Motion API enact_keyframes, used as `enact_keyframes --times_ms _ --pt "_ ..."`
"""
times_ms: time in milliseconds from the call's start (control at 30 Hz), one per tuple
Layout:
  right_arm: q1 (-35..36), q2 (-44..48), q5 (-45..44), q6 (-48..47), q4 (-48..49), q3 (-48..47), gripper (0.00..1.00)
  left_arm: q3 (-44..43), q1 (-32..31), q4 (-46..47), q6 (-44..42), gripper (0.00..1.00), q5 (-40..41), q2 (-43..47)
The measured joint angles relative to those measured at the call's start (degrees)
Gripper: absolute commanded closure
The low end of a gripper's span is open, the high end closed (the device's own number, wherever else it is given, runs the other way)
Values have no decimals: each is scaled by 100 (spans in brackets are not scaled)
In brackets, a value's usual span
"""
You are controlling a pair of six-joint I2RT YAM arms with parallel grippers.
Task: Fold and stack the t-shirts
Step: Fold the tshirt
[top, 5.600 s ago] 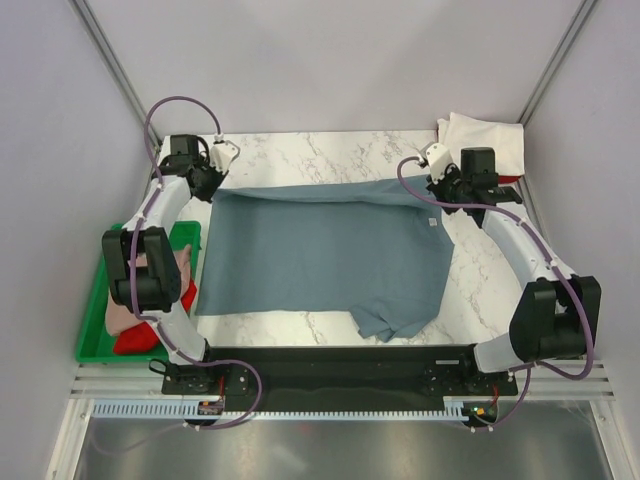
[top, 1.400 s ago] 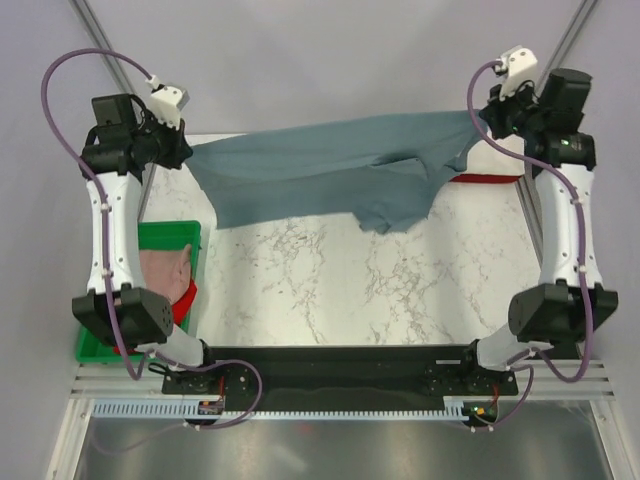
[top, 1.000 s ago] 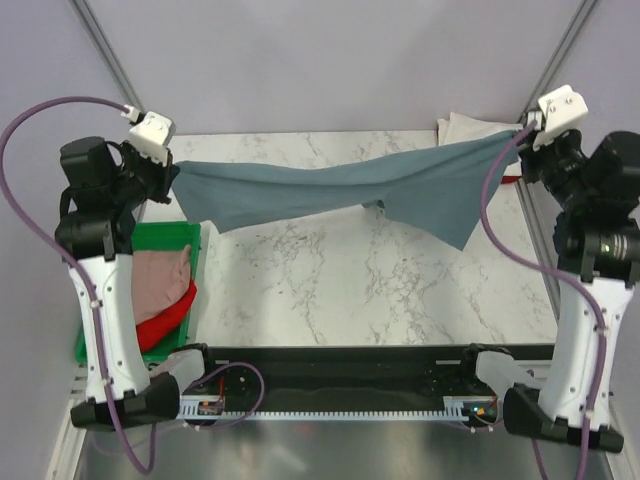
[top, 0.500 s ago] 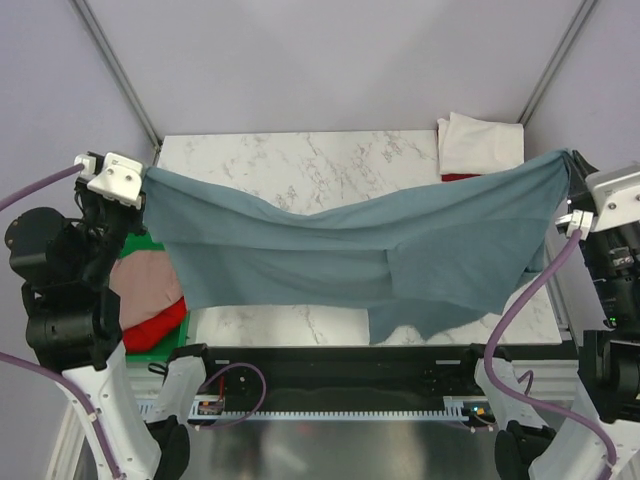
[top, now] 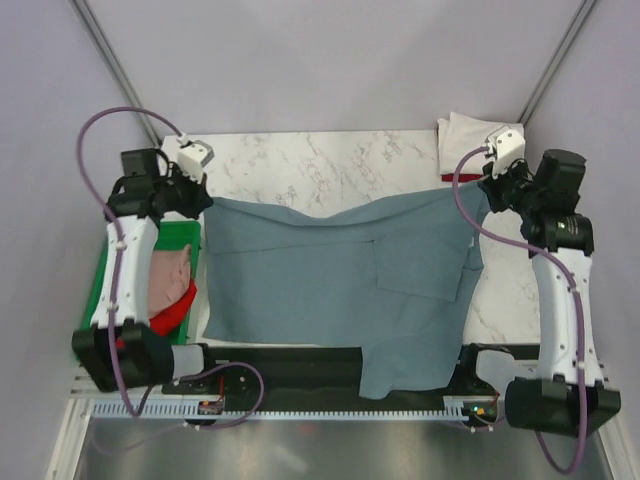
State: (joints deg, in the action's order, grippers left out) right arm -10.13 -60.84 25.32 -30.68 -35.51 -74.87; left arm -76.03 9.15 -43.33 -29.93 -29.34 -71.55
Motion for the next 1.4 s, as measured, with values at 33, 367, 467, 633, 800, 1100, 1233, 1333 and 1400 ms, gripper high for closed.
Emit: enact_keyframes --times_ms 33,367,467,633,800,1100,1233,1333,1400 --pt "2 -133 17 4 70 304 100 195 -57 39 -11 95 -31 -260" --pt "22 -2634 31 103 1342 870 100 221 -247 625 33 98 219 -2870" --pt "22 -3497 0 177 1646 520 100 -175 -249 737 81 98 352 -3353" --pt "33 -4607 -46 223 1836 -415 100 -861 -249 879 208 98 498 -3991" --pt "94 -5300 -63 262 1939 -1237 100 -1443 -251 916 323 98 678 -4489" --pt "343 -6476 -131 343 2026 -2516 100 -2343 -254 905 422 98 1027 -5254" --pt "481 -6961 -210 356 2037 -3012 100 -2677 -254 898 450 98 1193 -5510" --pt "557 -7272 -278 369 2037 -3370 100 -2959 -254 896 457 98 1318 -5713" --pt "595 -7453 -328 387 2059 -3593 100 -3165 -254 909 468 98 1421 -5853"
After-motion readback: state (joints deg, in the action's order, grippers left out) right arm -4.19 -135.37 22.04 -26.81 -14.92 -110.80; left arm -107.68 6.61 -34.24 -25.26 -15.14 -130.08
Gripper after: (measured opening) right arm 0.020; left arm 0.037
